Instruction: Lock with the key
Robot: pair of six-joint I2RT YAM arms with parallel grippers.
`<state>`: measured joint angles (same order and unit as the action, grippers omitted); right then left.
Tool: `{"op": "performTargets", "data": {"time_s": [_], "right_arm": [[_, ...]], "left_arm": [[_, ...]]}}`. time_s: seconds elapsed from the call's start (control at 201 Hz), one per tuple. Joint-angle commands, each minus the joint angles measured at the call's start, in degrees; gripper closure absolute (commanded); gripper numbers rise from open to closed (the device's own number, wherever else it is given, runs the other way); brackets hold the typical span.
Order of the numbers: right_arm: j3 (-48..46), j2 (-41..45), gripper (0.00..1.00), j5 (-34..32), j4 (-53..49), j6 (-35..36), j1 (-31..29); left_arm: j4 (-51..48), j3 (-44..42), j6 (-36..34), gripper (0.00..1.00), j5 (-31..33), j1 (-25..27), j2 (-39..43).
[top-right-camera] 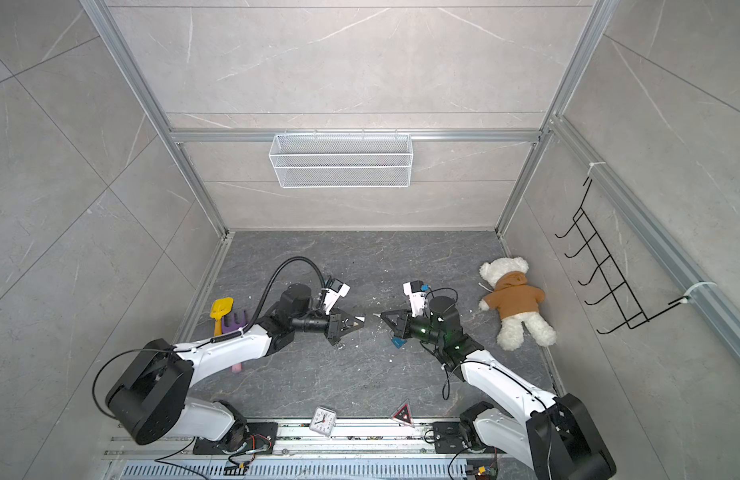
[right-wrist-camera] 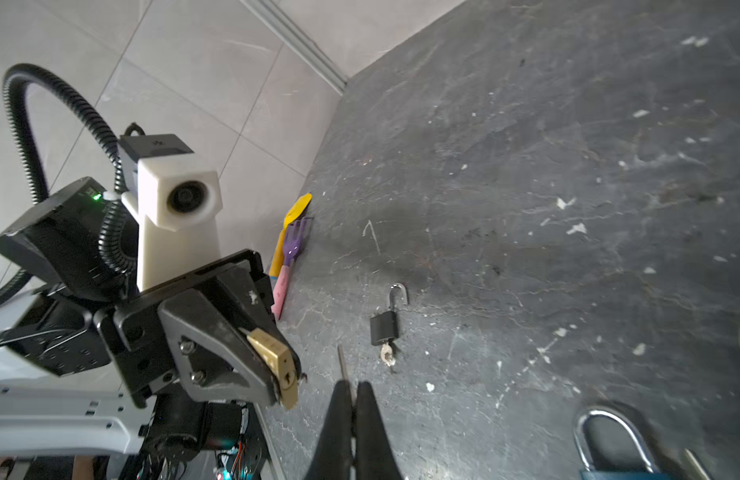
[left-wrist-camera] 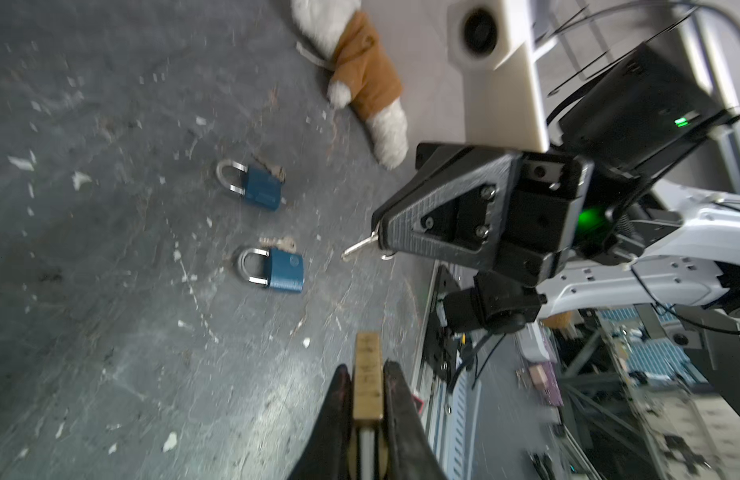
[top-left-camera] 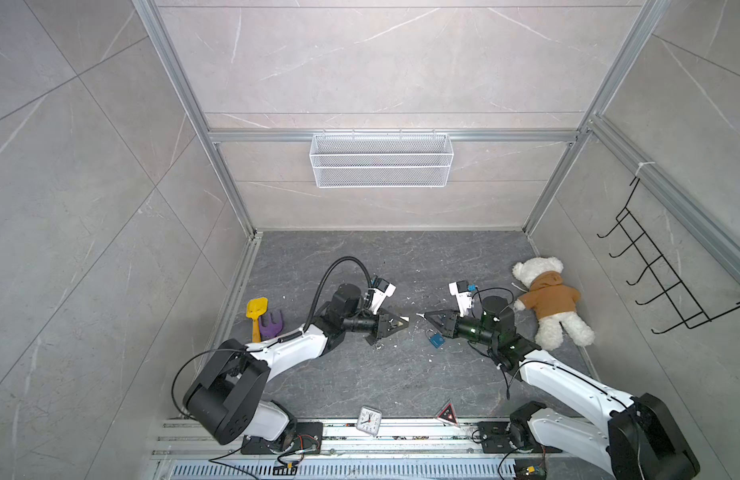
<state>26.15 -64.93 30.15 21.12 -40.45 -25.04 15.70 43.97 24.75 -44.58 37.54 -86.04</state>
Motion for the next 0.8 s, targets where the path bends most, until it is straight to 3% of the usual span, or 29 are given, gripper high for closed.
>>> {"op": "performTargets", "data": {"time_s": [0.0, 0.164, 0.423, 0.791], "right_arm": [[-0.27, -3.36, 1.00, -5.87, 2.34, -5.77, 0.16], [-2.16, -6.92, 1.00, -9.27, 7.68, -8.30, 0.09], [-5.32, -9.12, 1.00, -17.47, 10.50, -9.87, -1.10], [-6.95, -13.22, 1.00, -18.08, 15.38, -11.01, -3.18]], "left_arm": [[-15.02, 4.76, -8.49, 1.00, -0.37, 0.41, -5.34], [-19.10, 9.92, -11.28, 1.00, 0.88, 1.19, -13.18], [-34.16, 22.27, -19.47, 1.00, 2.99, 5.30, -23.25], [-49.94, 35.17, -27.54, 1.00, 4.71, 5.43, -32.58]]}}
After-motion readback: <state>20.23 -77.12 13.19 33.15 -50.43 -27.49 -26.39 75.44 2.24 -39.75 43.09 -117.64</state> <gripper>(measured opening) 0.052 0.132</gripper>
